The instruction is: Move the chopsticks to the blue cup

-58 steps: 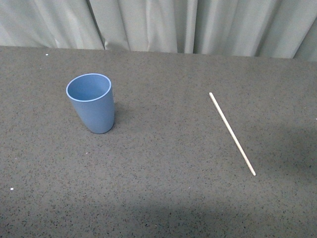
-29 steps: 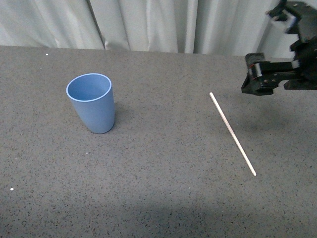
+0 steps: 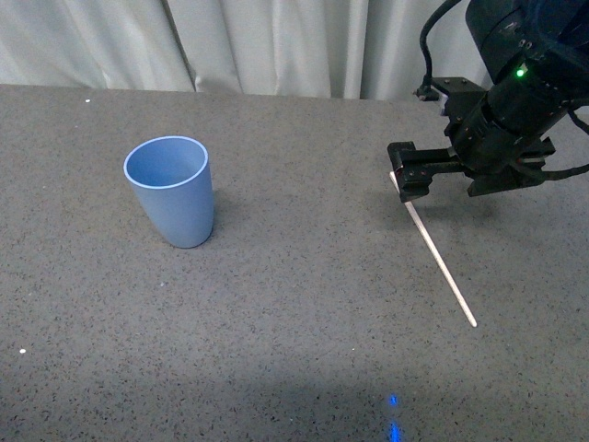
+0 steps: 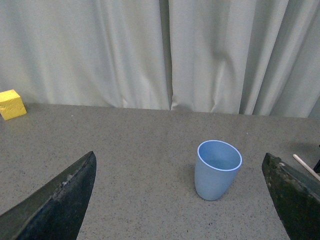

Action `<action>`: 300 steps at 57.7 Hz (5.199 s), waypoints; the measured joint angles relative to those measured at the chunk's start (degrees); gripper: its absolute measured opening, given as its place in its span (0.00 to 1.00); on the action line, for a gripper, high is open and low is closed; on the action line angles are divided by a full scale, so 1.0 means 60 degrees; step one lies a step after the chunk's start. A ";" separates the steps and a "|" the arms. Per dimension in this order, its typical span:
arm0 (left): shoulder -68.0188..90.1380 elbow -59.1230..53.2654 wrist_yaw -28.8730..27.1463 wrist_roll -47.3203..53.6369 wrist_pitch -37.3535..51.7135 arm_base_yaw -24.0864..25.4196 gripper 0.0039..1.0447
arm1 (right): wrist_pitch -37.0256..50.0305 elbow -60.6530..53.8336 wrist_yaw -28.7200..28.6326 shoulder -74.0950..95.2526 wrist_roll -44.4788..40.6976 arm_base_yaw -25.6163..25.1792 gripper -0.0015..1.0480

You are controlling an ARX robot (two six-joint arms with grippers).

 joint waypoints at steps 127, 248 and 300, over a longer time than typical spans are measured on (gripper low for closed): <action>0.0000 0.0000 0.0000 0.0000 0.0000 0.0000 0.94 | 1.3081 -0.1931 -0.4830 -0.1173 0.3045 0.3144 0.01; 0.0004 0.0000 0.0000 0.0000 0.0000 0.0000 0.94 | 1.4560 -1.2703 0.2182 -0.9351 -0.0138 -0.0229 0.01; 0.0004 0.0000 0.0000 0.0000 0.0000 0.0000 0.94 | 0.9927 -1.4575 0.0455 -1.5919 -0.0138 -0.1938 0.01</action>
